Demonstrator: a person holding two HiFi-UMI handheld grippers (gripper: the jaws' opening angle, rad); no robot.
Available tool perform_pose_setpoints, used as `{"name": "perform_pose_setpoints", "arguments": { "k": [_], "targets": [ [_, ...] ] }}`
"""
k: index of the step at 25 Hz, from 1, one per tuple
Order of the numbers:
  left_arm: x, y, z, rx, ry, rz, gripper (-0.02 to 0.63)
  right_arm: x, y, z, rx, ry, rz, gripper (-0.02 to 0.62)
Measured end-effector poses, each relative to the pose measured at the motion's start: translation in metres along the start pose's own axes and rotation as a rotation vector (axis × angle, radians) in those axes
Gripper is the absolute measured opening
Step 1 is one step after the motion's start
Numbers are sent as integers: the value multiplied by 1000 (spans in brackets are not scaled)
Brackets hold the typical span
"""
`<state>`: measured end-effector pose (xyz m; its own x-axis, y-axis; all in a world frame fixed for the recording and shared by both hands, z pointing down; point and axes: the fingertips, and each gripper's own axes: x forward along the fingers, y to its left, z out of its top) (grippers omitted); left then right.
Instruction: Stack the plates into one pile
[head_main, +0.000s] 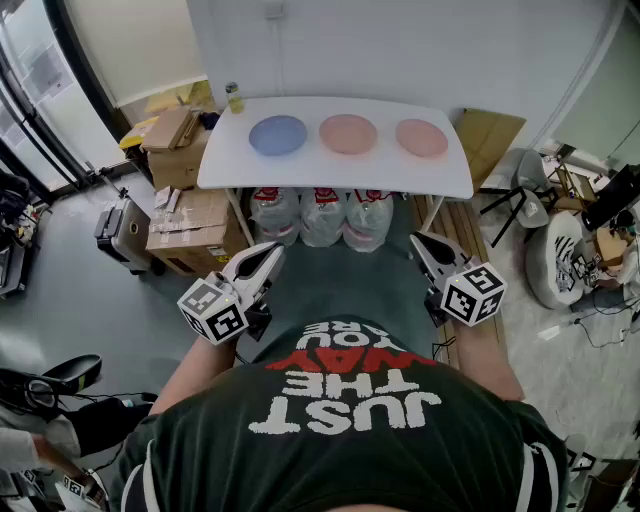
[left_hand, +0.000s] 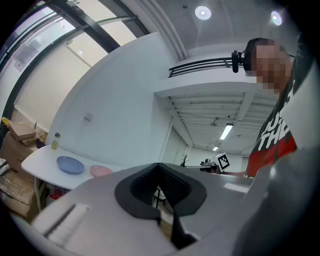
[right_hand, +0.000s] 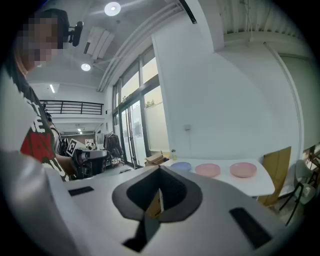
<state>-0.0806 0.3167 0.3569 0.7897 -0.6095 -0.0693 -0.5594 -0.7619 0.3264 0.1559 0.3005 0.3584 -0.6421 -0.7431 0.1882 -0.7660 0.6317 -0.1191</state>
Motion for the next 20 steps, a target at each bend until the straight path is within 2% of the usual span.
{"name": "perform_pose_setpoints", "arguments": {
  "k": [8, 20],
  "targets": [
    [16, -7, -1, 13, 13, -2, 6, -5, -11, 2, -11, -7, 14, 3],
    [57, -30, -7, 32, 30, 6, 7, -30, -50, 5, 5, -34, 7, 5]
  ]
}}
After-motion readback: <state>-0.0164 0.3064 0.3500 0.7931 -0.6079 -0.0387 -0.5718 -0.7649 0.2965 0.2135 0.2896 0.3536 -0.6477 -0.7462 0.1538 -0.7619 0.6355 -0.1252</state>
